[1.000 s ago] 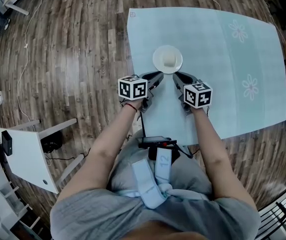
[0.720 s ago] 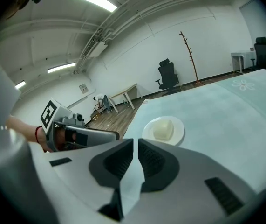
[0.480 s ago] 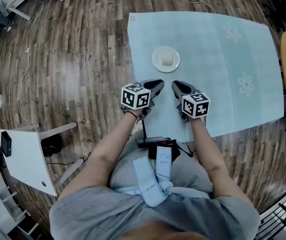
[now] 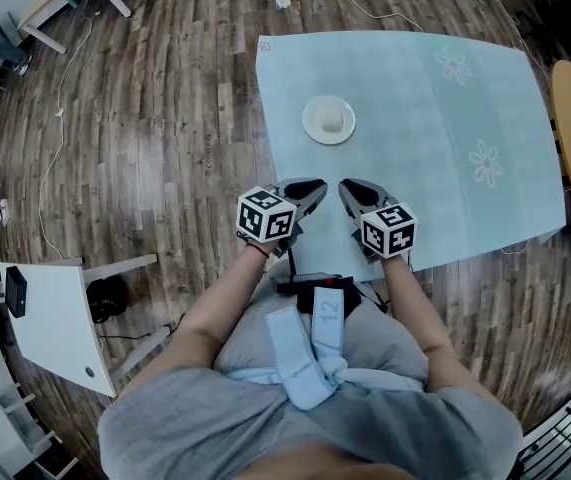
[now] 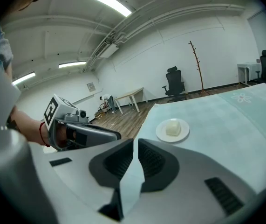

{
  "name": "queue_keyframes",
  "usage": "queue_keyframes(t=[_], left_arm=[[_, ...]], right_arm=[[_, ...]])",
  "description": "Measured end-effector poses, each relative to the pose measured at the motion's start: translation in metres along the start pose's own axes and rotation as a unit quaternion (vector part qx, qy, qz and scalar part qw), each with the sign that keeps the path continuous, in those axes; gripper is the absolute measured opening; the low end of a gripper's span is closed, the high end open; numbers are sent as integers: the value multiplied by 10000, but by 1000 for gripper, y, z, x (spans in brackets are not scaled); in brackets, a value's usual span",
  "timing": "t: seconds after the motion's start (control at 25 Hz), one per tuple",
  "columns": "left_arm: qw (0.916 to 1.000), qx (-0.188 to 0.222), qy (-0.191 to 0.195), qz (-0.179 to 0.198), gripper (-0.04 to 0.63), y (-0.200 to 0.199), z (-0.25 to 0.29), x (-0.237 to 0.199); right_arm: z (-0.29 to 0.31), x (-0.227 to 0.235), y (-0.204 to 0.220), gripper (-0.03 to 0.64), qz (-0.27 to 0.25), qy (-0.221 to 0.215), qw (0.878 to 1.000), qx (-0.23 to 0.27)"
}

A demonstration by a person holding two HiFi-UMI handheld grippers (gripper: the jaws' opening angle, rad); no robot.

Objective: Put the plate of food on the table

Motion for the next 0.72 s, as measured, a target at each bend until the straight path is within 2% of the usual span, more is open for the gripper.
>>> queue_keyframes(t=[0.24,0.72], left_arm=[[9996,-3,-27,279,31,7,-10,16],[9990,95,39,433,31,21,-26,46]], right_arm=[[-18,-15,13,43,-10,-37,10000,52],[-48,-41,27,43,153,-116,9996,223]])
Point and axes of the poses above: the fingertips, and each gripper's own axes: z forward along the fingers, x to its right, y out of its underside, the point moved 6 cm from there along -z, backward along the fingers
